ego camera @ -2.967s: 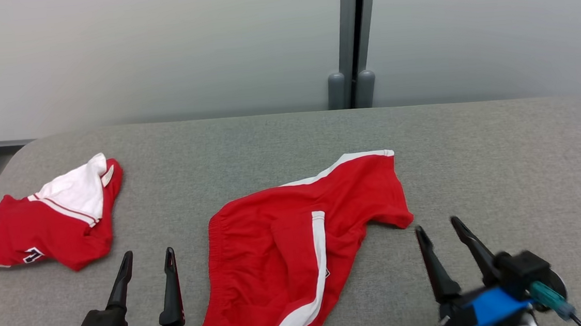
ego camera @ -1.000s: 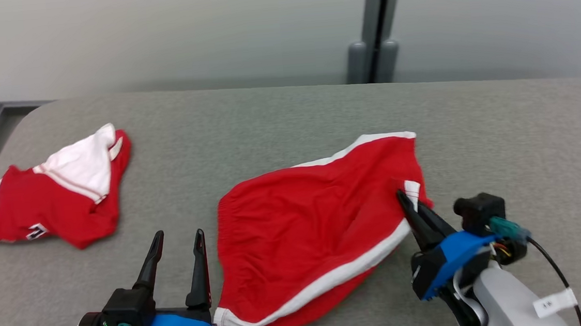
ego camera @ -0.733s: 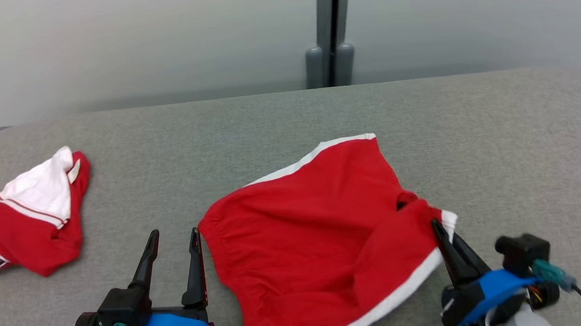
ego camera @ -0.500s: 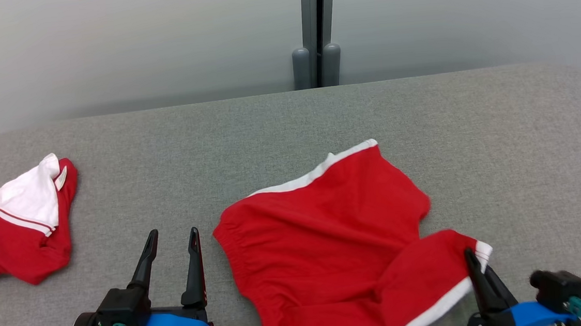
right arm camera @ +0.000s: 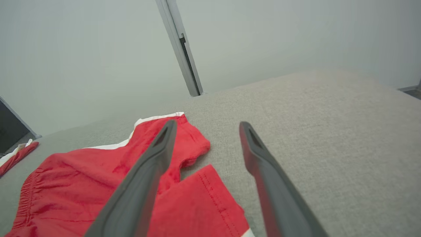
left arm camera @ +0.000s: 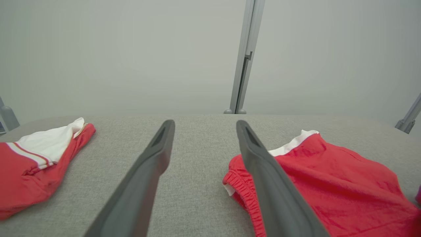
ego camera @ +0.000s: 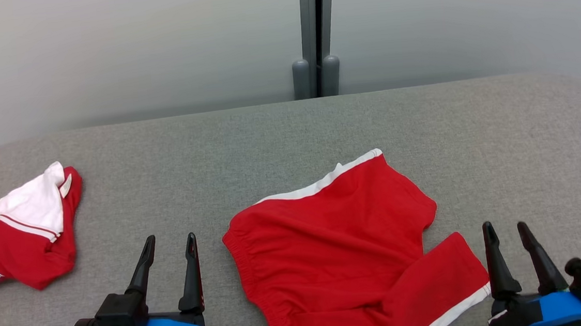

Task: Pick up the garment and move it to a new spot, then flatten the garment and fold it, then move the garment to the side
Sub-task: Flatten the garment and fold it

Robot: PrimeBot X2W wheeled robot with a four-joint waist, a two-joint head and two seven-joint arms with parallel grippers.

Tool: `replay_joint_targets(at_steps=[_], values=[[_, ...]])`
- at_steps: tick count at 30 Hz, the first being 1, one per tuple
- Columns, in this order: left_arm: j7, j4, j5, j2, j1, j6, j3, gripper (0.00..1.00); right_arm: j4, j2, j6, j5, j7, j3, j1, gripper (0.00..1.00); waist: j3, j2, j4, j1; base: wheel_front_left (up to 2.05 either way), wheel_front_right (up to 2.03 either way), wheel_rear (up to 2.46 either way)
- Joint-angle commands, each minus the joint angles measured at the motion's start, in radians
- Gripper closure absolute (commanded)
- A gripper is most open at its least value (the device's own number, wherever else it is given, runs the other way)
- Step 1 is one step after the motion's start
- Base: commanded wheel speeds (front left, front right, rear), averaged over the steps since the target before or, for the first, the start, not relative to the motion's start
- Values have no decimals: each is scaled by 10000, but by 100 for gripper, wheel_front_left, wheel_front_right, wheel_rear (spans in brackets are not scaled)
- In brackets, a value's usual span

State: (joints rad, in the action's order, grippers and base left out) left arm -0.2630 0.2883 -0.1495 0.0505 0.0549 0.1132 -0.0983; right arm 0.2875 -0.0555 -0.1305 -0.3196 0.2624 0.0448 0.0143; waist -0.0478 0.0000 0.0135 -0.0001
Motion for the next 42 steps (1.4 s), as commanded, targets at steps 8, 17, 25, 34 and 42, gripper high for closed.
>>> replay_joint_targets(at_steps=[8,17,25,34,42], values=[[-26,-25,127,-2,-297,39,110,0,-1474,-53,-5,1051,36,-554,-319,0,318,0,-151,1,0,0,0],[-26,-79,190,-4,-464,62,185,0,-1777,-68,-5,1807,36,-1269,-820,0,447,0,-322,1,0,0,0],[-26,-118,229,-2,-538,83,292,0,-1606,-10,-5,1936,36,-1339,-919,0,455,0,-302,1,0,0,0],[-26,-18,269,-2,-371,96,261,0,-1542,16,-5,1973,36,-1360,-804,0,456,0,-163,1,0,0,0],[-26,300,359,137,532,133,91,0,-1518,27,-5,1982,36,-1469,-608,0,330,0,99,1,0,0,0]])
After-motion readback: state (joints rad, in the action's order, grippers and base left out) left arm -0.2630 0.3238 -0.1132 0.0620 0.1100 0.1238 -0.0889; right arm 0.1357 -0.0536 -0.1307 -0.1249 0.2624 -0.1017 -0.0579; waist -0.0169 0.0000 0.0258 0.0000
